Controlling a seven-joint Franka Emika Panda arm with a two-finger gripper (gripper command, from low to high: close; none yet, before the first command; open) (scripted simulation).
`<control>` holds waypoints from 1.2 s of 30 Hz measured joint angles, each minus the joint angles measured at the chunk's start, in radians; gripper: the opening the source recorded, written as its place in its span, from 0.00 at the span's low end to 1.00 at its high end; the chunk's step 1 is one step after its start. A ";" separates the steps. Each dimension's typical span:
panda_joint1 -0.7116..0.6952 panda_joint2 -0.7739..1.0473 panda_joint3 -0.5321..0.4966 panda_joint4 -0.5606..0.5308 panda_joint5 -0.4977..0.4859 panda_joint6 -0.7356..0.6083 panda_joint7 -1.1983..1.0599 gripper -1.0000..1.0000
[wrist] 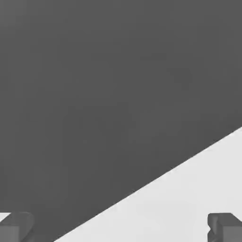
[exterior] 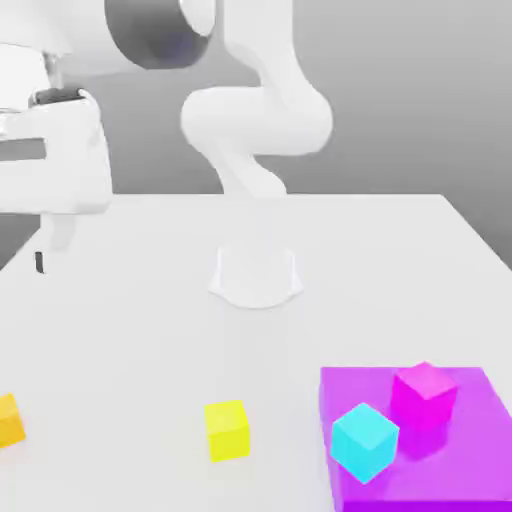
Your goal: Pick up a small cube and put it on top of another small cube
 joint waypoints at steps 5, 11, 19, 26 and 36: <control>-0.078 0.182 -0.030 -0.009 0.050 0.057 0.003 0.50; -0.158 0.396 -0.064 -0.016 0.098 0.137 0.012 0.50; -0.238 0.561 0.027 0.021 0.199 0.249 -0.059 0.00; -0.193 0.466 -0.033 -0.004 0.136 0.182 -0.013 0.00; 0.045 0.234 0.148 -0.049 -0.052 0.013 -0.161 0.00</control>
